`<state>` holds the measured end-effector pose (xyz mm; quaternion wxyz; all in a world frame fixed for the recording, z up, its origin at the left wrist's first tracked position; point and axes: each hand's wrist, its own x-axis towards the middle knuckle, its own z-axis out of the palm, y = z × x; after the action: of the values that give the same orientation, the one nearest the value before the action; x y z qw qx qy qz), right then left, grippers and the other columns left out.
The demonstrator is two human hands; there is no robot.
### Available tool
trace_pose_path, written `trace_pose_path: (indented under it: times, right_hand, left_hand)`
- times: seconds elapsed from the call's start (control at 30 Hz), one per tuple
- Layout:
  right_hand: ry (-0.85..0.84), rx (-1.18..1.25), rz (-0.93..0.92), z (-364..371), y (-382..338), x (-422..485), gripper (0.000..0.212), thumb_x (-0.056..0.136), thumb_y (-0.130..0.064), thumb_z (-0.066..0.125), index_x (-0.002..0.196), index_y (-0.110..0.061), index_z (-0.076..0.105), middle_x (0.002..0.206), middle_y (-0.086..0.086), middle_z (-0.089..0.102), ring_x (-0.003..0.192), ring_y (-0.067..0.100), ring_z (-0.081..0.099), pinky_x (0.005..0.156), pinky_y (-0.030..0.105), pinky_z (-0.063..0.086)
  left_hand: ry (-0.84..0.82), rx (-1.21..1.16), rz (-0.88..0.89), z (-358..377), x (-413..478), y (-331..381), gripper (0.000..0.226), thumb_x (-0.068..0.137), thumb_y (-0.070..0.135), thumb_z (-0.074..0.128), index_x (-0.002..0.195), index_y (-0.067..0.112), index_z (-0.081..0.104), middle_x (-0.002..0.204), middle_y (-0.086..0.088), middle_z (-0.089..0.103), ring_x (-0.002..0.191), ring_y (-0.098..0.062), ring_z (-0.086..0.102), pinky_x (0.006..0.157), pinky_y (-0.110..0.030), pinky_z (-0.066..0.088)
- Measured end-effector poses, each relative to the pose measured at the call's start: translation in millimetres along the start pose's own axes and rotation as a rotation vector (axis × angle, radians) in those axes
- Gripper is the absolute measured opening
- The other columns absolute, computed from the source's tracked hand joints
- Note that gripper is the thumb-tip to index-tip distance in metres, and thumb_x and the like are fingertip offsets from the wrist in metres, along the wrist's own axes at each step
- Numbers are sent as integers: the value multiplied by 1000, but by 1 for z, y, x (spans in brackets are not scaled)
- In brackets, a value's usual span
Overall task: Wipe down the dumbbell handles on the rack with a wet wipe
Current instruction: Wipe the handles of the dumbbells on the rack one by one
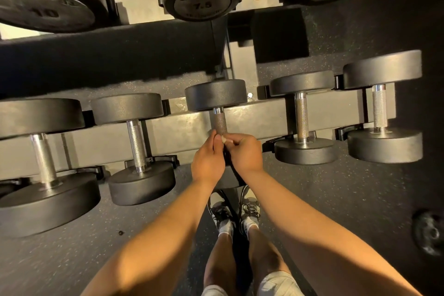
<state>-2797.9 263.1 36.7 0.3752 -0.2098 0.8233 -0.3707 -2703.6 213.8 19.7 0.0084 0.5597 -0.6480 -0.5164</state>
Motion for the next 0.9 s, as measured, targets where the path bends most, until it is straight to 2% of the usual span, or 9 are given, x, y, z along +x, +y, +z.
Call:
trace_pose_path:
  times: [0.1,0.27,0.33,0.47,0.57,0.63,0.7,0.77,0.9]
  right_hand:
    - [-12,-57,-11,-6,-2,-7,30,93,-1,60,106,-20,79,92,-8,75,84,7,67,80,24,55]
    - [95,61,-54,-2,-24,28,28,97,-4,58,119,-13,73,106,-5,72,94,5,63,79,-3,40]
    - [75,54,-43,4,-20,30,28,96,-5,59,118,-15,74,109,-2,74,97,8,65,83,3,44]
    - [-6,-76,31,-2,8,9,19,91,-6,64,99,-19,76,91,-5,74,84,11,69,82,34,58]
    - [-8,-110,54,-9,13,2,22,92,-6,63,100,-21,76,93,-5,75,86,11,68,83,34,57]
    - [80,6,-21,-9,1,11,22,96,-8,59,109,-18,74,98,-5,74,89,8,66,83,22,52]
    - [104,76,-60,-5,-15,25,25,98,-9,57,116,-17,72,105,-4,73,94,6,64,82,10,46]
    - [79,75,-70,3,-21,33,26,98,-7,55,117,-16,70,108,-3,72,96,8,63,80,6,44]
    - [35,-33,-1,5,-4,16,18,95,-8,54,100,-21,67,90,-1,70,82,17,65,75,34,56]
  left_hand:
    - [-29,-7,-44,-4,-2,7,47,110,41,28,155,30,36,148,-4,53,133,-28,51,98,-29,37]
    - [-75,-64,190,-8,4,8,54,110,28,35,161,32,16,164,11,24,143,5,23,103,2,18]
    - [-101,-25,199,-5,7,3,56,110,30,32,162,34,10,167,9,19,143,3,22,109,-3,17]
    - [-113,47,-35,-2,2,-5,55,106,53,25,159,36,26,153,-6,49,135,-26,50,112,-41,41]
    - [-59,-15,-12,-5,-4,6,51,109,42,31,158,28,29,154,-5,47,136,-28,49,108,-33,41]
    - [-24,-82,116,-8,-2,14,50,111,32,34,160,24,25,159,1,39,142,-18,41,103,-13,33]
    - [-42,-114,196,-7,4,15,53,111,32,34,162,25,20,164,6,30,148,-11,31,107,-5,25]
    - [-42,-82,158,-3,5,15,53,111,35,32,161,32,18,162,6,34,146,-14,37,110,-16,31]
    - [-26,34,24,-4,-13,14,45,109,44,29,155,42,30,134,-4,65,118,-28,62,89,-33,47]
